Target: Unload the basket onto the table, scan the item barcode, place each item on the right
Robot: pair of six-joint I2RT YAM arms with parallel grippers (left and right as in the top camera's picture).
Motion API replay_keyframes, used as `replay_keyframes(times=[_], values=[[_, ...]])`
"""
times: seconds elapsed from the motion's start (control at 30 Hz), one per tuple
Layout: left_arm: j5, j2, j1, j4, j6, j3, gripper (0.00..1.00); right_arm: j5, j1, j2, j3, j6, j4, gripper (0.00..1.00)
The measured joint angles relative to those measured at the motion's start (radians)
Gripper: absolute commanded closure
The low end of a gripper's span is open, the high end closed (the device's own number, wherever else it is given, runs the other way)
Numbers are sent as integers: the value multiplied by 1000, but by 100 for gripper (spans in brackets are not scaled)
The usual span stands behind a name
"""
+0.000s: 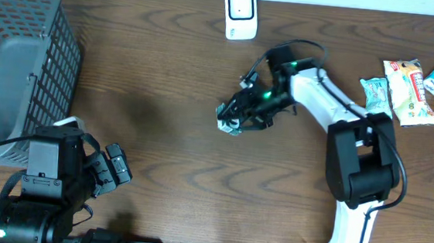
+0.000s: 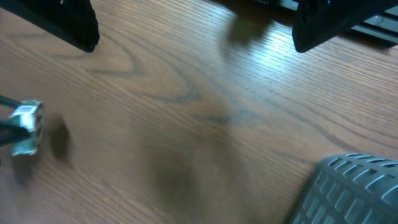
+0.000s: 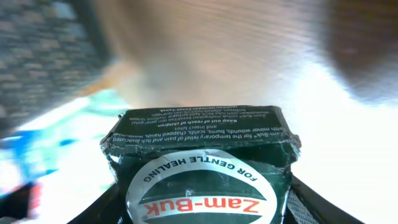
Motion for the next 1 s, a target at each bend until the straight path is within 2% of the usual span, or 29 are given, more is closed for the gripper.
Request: replay_keyframes(times=[0.5, 0.67, 1.0], values=[[0, 0, 0, 0, 0, 0, 2, -333, -109, 0, 0, 226, 3, 47], [0, 0, 0, 0, 0, 0, 2, -373, -121, 0, 0, 342, 21, 46], [0, 0, 0, 0, 0, 0, 2, -413, -189, 0, 0, 557, 174, 45]])
